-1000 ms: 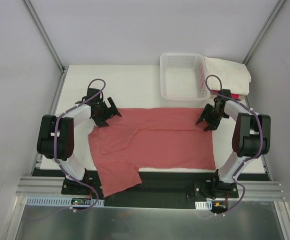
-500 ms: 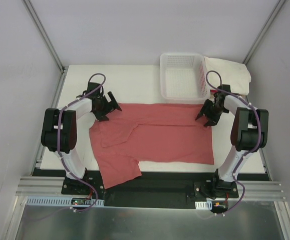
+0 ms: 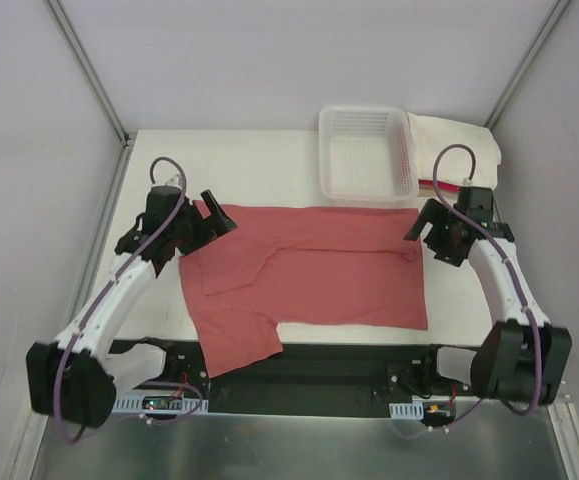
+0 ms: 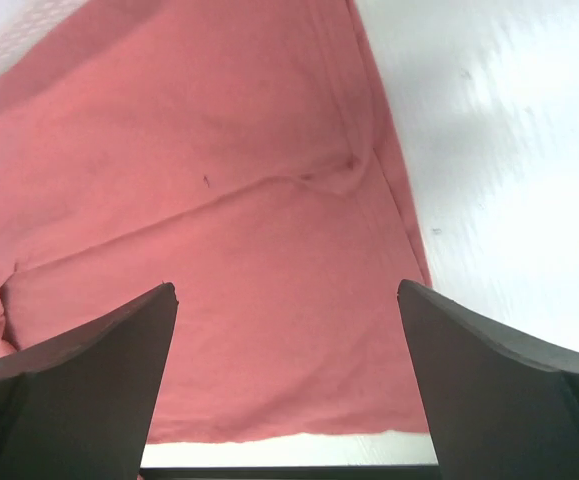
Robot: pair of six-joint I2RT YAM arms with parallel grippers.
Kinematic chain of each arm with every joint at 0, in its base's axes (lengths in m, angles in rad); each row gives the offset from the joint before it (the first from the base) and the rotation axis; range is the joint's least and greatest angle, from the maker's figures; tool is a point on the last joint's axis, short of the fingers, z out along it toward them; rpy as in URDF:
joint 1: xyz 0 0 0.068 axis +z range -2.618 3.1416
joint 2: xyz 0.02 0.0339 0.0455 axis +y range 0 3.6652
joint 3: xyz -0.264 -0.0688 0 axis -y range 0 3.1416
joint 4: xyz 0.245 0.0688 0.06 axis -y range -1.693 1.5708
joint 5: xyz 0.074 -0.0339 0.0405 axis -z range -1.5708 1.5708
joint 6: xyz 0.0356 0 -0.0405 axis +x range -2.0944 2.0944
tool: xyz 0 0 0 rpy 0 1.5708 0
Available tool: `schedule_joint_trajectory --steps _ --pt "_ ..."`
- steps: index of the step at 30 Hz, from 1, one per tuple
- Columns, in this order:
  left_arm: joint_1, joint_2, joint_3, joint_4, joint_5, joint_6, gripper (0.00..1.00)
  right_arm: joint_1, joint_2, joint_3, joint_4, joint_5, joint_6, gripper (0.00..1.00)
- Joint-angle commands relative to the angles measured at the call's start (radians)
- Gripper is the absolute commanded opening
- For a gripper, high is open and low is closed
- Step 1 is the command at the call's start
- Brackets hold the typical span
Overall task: Fold and stack the t-shirts
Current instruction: Fold the flattened tshirt in 1/3 of the way, then grap the side of the flattened tshirt closest away from the robot with both arms
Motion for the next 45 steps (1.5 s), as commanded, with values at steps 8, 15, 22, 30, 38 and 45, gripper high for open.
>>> schedule_joint_trajectory --steps 8,15,22,30,38,45 --pt "-0.444 -0.385 -0.218 -0.516 -0.21 -0.304 0.99 -0.004 -0.391 -0.22 -0.093 0.105 -0.013 0.97" --pt "-0.78 -0.336 -0.25 -0.777 -0.256 -0.61 0.91 -0.004 -0.377 -0.234 -0.099 0.116 -0.034 0.97" --pt "-0.834 -0.269 -0.331 -0.697 -0.25 -0.702 0.72 -0.006 -0.359 -0.241 -0.093 0.134 -0.042 0.97" --pt "-0.863 -0.146 -0.328 -0.612 -0.236 -0.679 0.49 -0.007 -0.345 -0.246 -0.09 0.177 -0.042 0.97" --pt "-0.875 -0.095 -0.347 -0.613 -0.184 -0.651 0.44 -0.007 -0.33 -0.246 -0.088 0.182 -0.039 0.97" --pt "-0.883 -0.06 -0.347 -0.612 -0.141 -0.617 0.46 -0.009 -0.314 -0.247 -0.082 0.187 -0.036 0.97"
